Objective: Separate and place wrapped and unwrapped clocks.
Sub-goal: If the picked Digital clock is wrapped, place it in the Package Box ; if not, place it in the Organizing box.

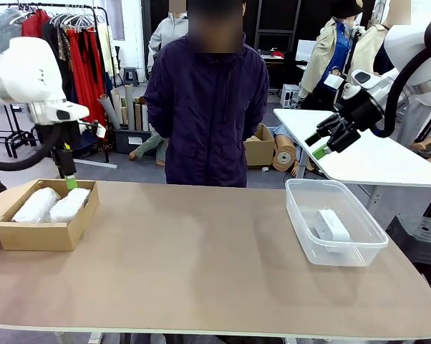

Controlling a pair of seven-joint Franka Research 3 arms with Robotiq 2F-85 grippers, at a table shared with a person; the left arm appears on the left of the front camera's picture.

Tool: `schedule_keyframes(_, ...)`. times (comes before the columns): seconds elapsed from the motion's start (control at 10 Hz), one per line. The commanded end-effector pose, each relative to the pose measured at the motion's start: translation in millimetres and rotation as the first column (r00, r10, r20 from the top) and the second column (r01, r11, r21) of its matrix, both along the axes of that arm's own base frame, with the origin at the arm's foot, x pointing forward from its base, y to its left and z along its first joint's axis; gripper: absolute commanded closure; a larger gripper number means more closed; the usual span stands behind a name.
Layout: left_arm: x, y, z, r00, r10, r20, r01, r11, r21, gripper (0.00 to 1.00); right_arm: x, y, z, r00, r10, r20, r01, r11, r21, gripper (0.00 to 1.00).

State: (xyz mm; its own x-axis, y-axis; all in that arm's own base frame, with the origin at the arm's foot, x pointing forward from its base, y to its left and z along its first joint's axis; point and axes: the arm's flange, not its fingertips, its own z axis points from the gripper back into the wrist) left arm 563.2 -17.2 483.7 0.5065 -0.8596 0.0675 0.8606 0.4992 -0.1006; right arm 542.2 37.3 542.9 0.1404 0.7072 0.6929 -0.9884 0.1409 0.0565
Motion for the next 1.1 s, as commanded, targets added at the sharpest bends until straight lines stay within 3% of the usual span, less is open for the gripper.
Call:
schedule_keyframes(0.0, -28, 12, 10, 0.969, -0.178, 0.170, 0.190, 0.980, -0.054, 0.00, 0, 2, 3, 1.000, -0.012, -0.004, 0.012, 1.000, 0.001, 0.00)
schedule_keyframes(0.1, -35, 15, 12, 0.938, -0.184, 0.294, 0.220, 0.971, -0.091, 0.00, 0, 2, 3, 1.000, -0.012, -0.004, 0.012, 1.000, 0.001, 0.00)
schedule_keyframes(0.2, -39, 30, 20, 0.904, -0.324, 0.279, 0.362, 0.927, -0.096, 0.00, 0, 2, 3, 1.000, -0.012, -0.004, 0.012, 1.000, 0.001, 0.00)
schedule_keyframes(0.3, -39, 39, 22, 0.873, -0.368, 0.320, 0.425, 0.896, -0.132, 0.00, 0, 2, 3, 1.000, -0.012, -0.004, 0.012, 1.000, 0.001, 0.00)
schedule_keyframes(0.6, -36, 68, 29, 0.827, -0.413, 0.381, 0.511, 0.834, -0.206, 0.00, 0, 2, 3, 1.000, -0.012, -0.004, 0.012, 1.000, 0.001, 0.00)
schedule_keyframes(1.0, -20, 106, 36, 0.749, -0.439, 0.496, 0.630, 0.705, -0.327, 0.00, 0, 2, 3, 1.000, -0.012, -0.004, 0.012, 1.000, 0.001, 0.00)
